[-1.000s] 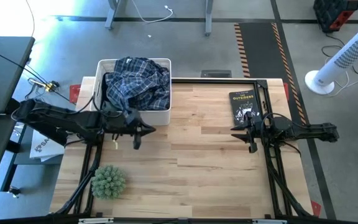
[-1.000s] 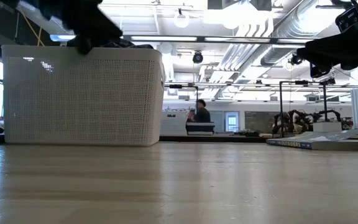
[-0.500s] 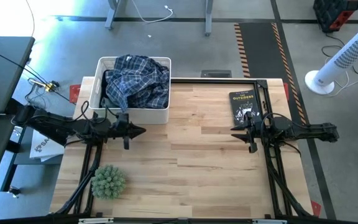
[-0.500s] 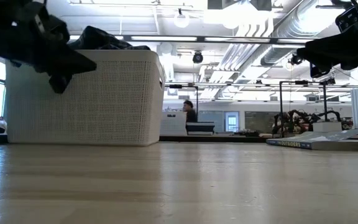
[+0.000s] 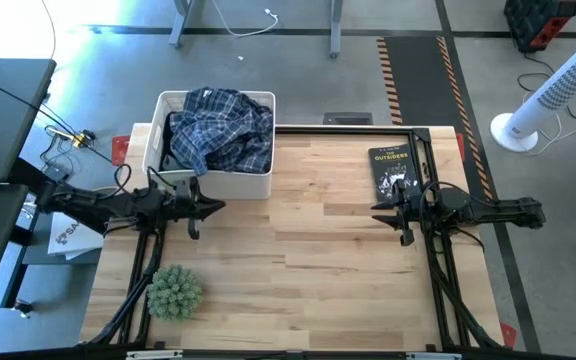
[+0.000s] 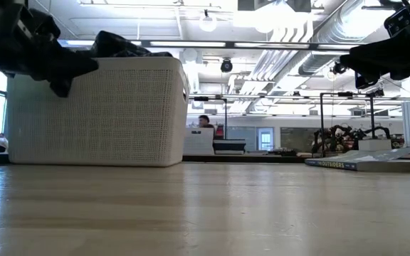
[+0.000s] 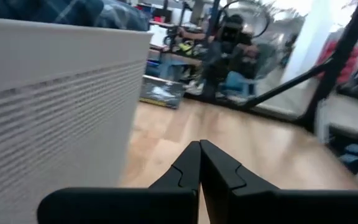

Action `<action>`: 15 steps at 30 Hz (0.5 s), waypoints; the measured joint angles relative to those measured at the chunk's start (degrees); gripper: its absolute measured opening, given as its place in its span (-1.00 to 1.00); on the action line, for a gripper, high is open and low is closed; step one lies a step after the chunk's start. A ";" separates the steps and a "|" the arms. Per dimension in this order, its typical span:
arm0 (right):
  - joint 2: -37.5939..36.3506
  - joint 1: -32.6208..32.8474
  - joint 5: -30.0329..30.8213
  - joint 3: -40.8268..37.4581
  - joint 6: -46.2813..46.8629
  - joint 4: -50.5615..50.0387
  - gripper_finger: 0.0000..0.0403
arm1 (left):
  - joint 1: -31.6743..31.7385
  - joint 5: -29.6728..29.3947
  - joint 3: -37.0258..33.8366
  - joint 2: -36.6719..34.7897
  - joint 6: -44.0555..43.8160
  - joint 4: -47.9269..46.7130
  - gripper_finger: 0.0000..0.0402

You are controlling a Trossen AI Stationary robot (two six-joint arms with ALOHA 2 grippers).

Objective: Sort clothes
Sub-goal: Return to Home Position

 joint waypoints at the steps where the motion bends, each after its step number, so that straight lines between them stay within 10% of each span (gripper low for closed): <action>1: 0.00 0.00 0.00 0.02 0.00 0.00 -0.44 | -0.01 -0.66 0.00 -1.29 1.42 -1.60 -1.00; 15: 0.00 0.00 0.00 0.01 0.01 0.00 -0.44 | 0.10 2.50 0.00 -10.83 4.10 -7.35 -1.00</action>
